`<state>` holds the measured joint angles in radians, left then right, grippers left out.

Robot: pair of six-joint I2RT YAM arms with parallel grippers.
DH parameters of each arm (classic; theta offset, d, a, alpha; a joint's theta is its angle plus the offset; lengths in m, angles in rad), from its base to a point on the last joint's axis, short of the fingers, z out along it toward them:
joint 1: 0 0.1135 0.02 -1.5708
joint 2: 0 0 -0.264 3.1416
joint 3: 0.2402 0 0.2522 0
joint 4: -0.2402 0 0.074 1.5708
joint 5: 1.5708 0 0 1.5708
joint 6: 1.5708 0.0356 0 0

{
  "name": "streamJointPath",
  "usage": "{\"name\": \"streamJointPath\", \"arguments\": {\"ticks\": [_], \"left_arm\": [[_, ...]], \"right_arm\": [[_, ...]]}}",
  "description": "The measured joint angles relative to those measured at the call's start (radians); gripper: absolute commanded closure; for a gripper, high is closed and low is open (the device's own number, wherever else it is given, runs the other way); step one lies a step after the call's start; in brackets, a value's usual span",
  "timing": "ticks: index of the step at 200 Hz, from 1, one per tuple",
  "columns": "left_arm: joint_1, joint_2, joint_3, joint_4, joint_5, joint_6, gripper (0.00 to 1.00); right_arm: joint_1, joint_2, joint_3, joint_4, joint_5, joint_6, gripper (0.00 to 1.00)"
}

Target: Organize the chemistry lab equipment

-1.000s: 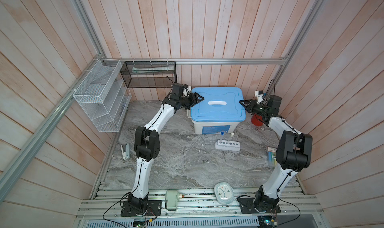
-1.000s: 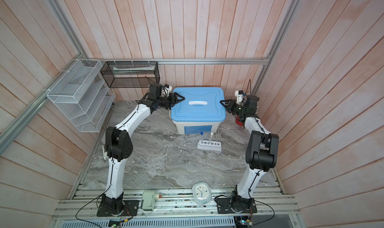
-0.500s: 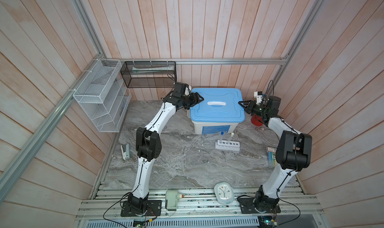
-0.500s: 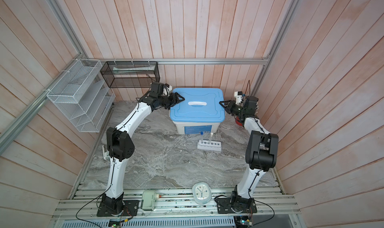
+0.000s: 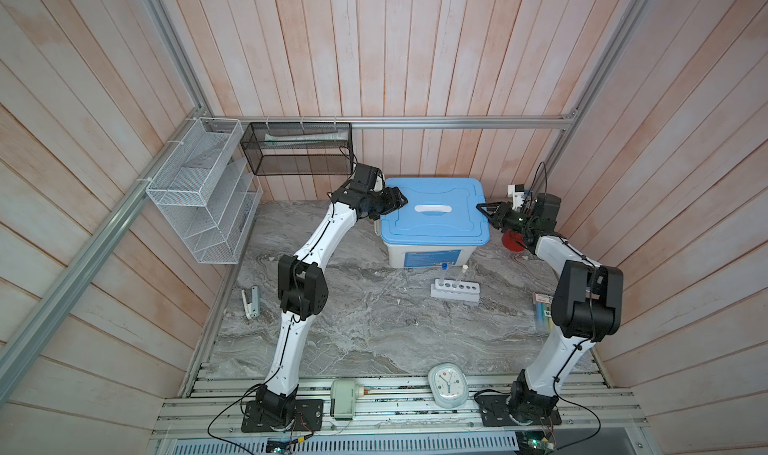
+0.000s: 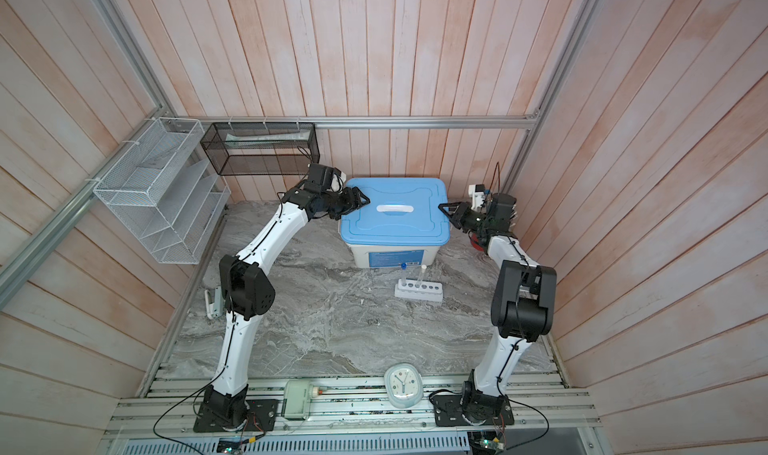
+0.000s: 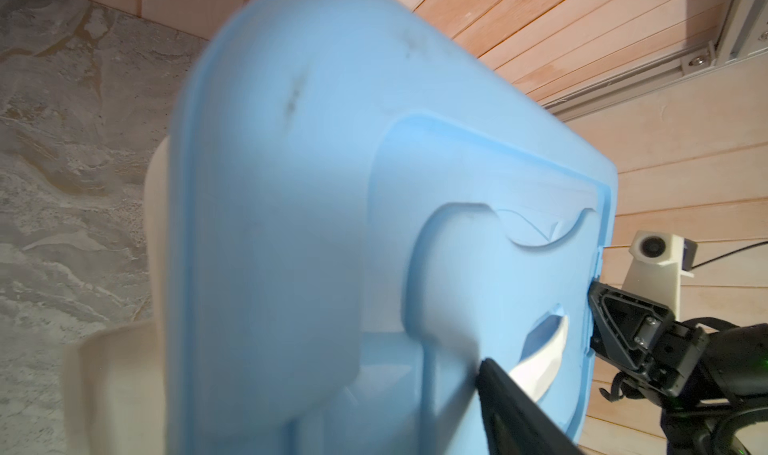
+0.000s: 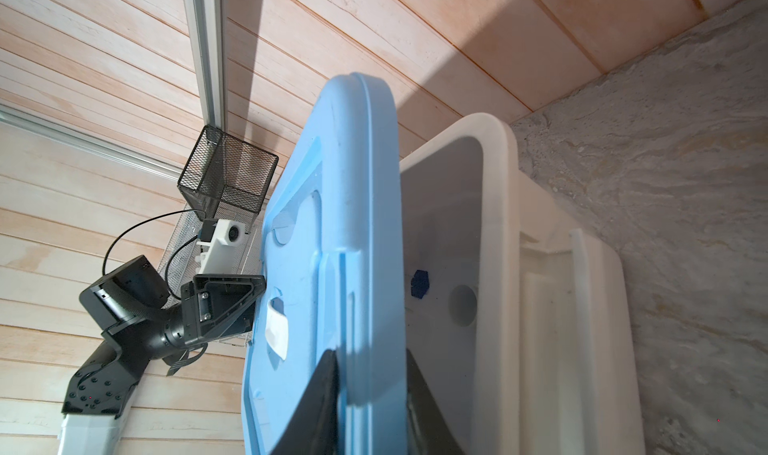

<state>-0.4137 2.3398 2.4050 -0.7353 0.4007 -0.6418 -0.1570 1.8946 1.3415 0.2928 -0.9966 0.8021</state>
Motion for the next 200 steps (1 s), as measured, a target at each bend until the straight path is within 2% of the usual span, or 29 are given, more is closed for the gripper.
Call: {"name": "streamJointPath", "arguments": {"ticks": [200], "left_arm": [[-0.046, 0.015, 0.080, -0.118, -0.216, 0.089, 0.20]], "right_arm": [[-0.005, 0.048, 0.017, -0.010, -0.012, 0.012, 0.75]]}}
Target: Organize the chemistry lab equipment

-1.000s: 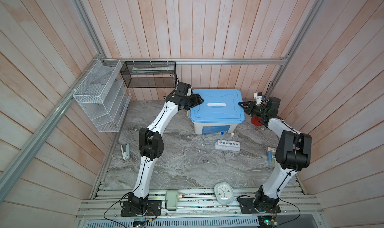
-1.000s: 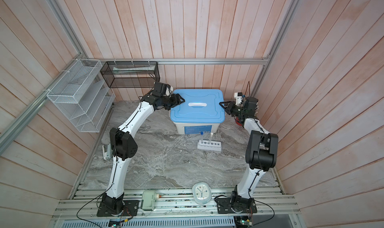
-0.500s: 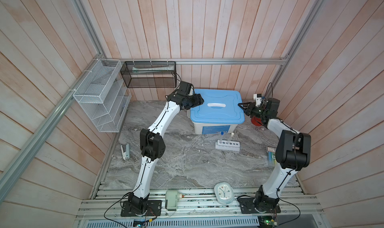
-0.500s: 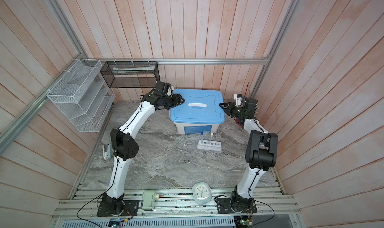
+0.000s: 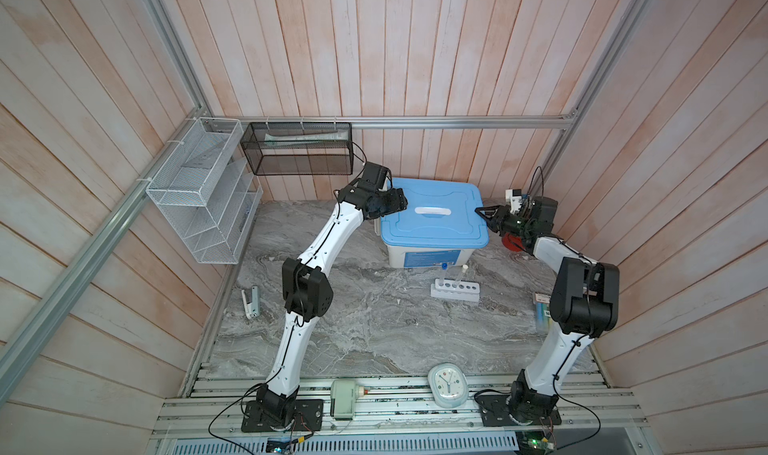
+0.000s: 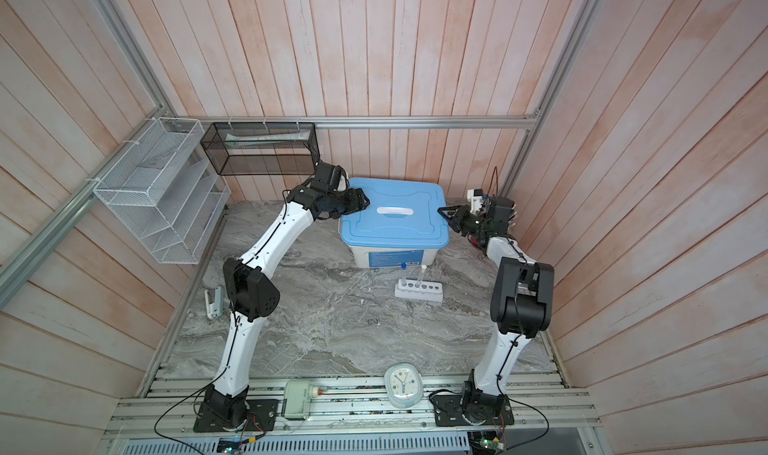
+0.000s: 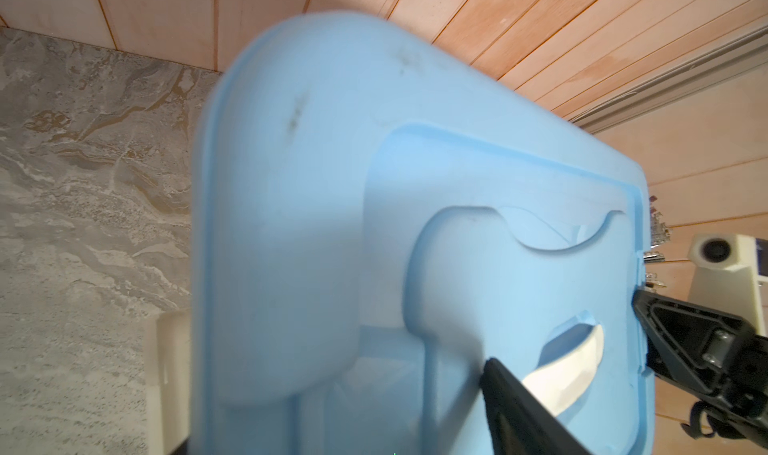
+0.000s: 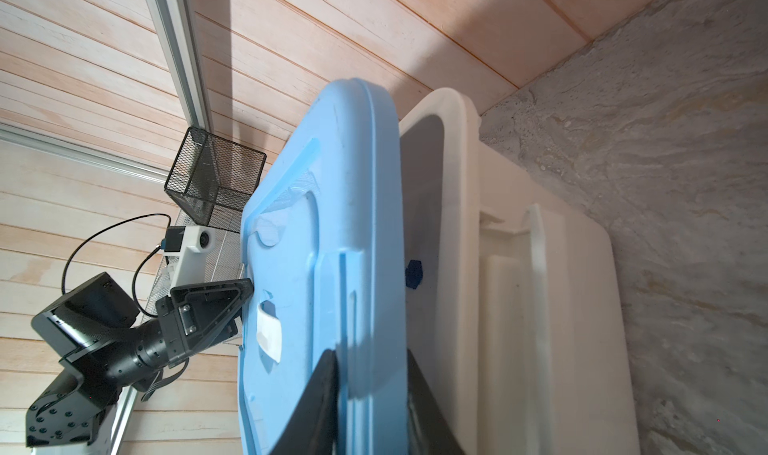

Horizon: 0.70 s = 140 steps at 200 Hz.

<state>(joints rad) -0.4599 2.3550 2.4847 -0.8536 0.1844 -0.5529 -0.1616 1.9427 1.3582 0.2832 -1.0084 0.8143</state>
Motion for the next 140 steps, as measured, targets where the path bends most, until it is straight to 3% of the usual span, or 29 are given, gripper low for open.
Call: {"name": "streamJointPath", "arguments": {"ticks": [62, 140], "left_arm": [[0.000, 0.009, -0.007, -0.015, -0.064, 0.032, 0.20], [0.007, 0.014, -0.011, -0.021, -0.070, 0.038, 0.19]], "right_arm": [[0.002, 0.040, 0.135, -0.045, -0.002, -0.037, 0.74], [0.004, 0.042, 0.098, -0.037, 0.003, -0.034, 0.74]]}}
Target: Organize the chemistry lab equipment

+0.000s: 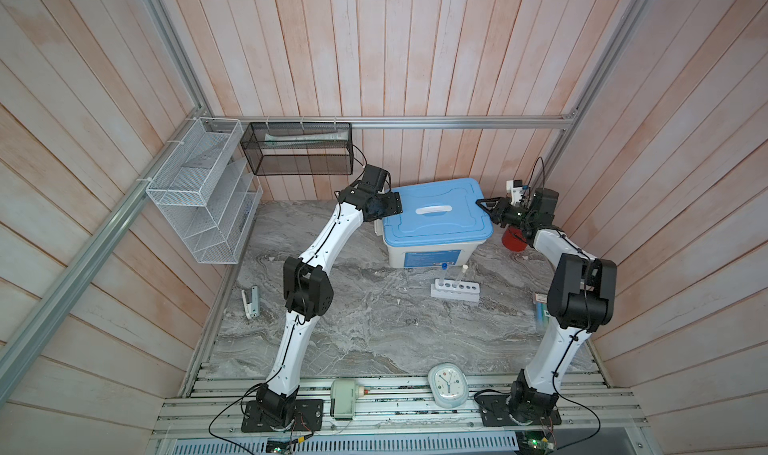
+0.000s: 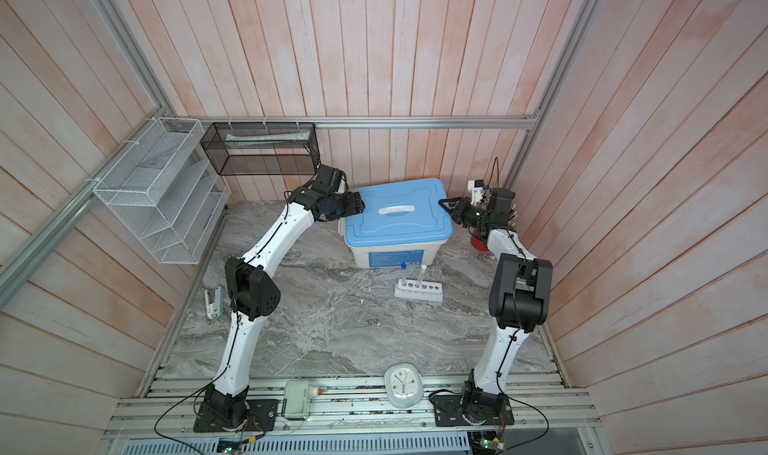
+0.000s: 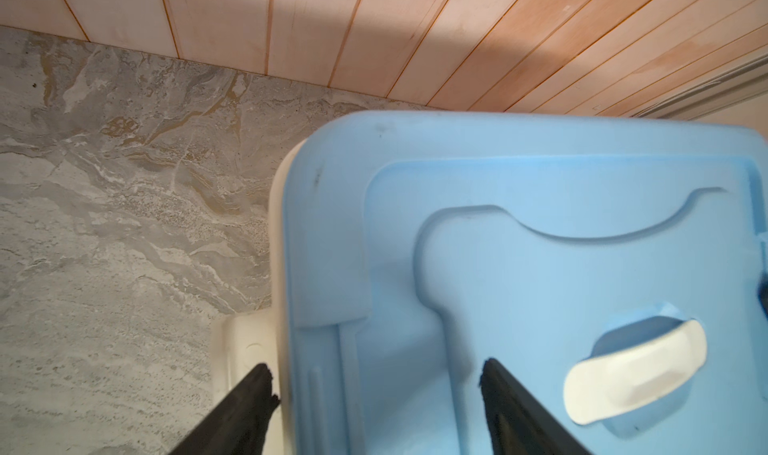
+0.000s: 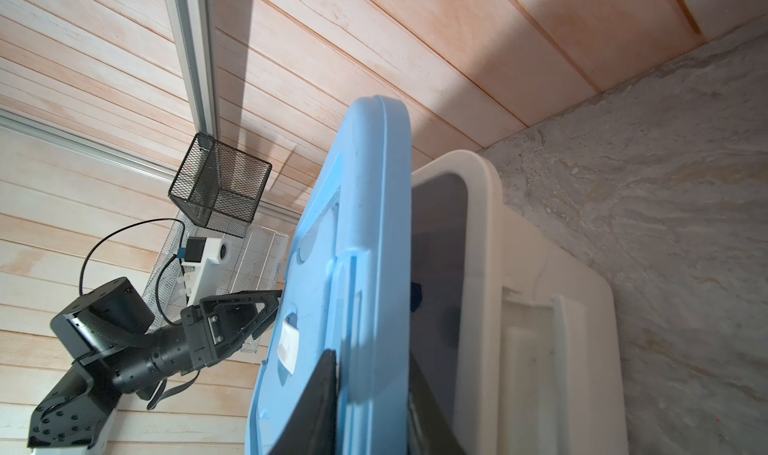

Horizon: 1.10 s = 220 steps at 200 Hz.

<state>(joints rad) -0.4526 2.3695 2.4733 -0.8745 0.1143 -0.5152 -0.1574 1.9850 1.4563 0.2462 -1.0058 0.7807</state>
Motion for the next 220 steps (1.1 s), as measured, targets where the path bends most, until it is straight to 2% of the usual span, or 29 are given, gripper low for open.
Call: {"name": "streamJointPath", "arguments": {"ticks": [220], "left_arm": [[0.029, -0.016, -0.061, 0.001, -0.038, 0.033, 0.18]], "right_arm": [[0.007, 0.014, -0.027, 0.012, 0.017, 0.004, 0.74]]}}
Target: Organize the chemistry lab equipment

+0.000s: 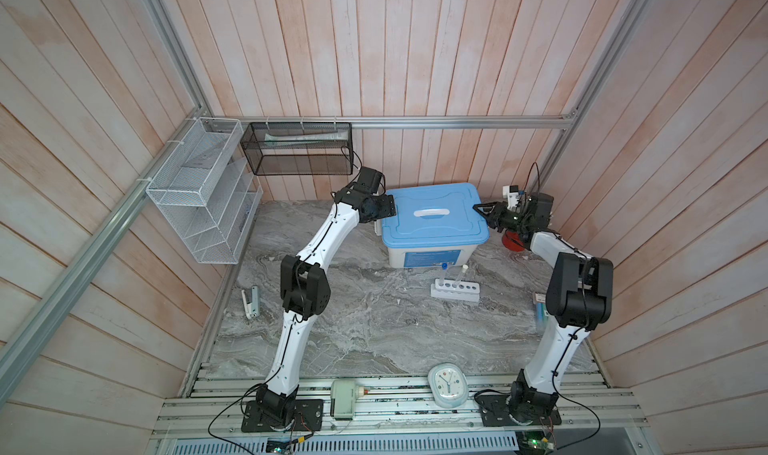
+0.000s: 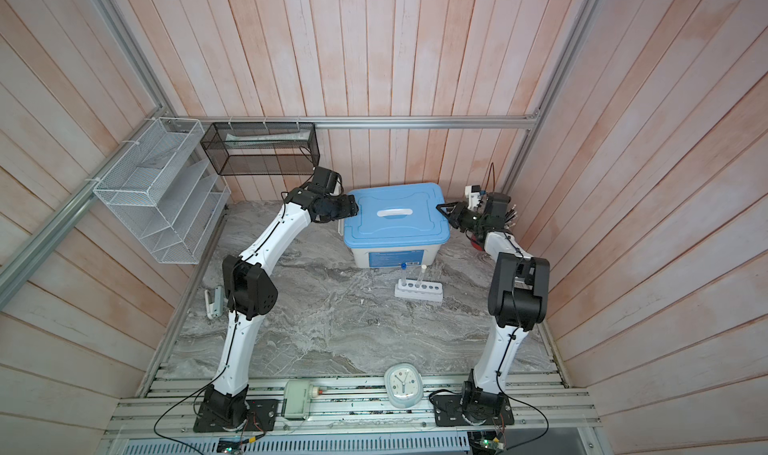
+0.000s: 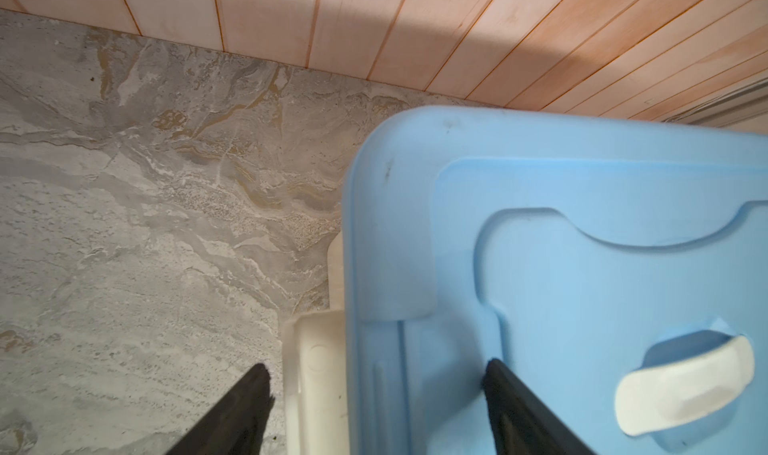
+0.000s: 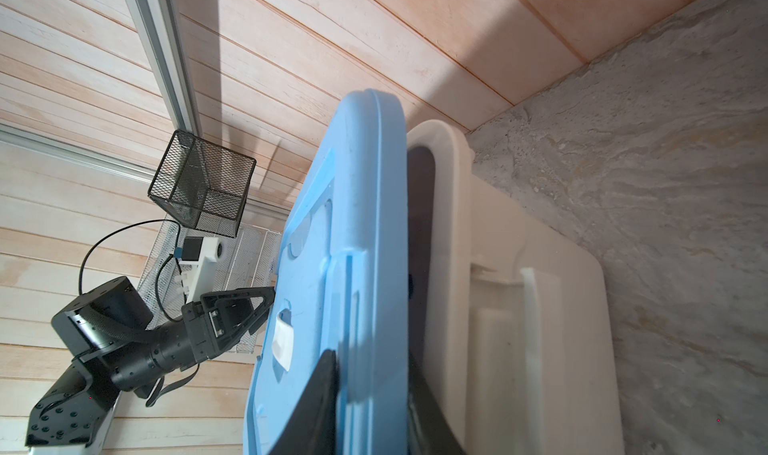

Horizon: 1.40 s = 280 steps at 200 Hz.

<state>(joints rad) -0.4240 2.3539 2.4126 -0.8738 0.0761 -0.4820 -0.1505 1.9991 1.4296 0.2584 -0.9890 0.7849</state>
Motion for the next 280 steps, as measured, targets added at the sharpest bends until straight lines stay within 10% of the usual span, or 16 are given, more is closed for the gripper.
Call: {"name": "streamJointPath", "arguments": {"ticks": [144, 280], "left_arm": [[-0.015, -0.082, -0.006, -0.002, -0.037, 0.037, 0.18], [-0.134, -0.082, -0.009, 0.033, -0.021, 0.077, 0.18]], "right_arm": [[-0.024, 0.000, 0.044, -0.003, 0.020, -0.024, 0.54], [0.017, -0.197, 0.082, -0.399, 0.219, -0.409, 0.23]]}}
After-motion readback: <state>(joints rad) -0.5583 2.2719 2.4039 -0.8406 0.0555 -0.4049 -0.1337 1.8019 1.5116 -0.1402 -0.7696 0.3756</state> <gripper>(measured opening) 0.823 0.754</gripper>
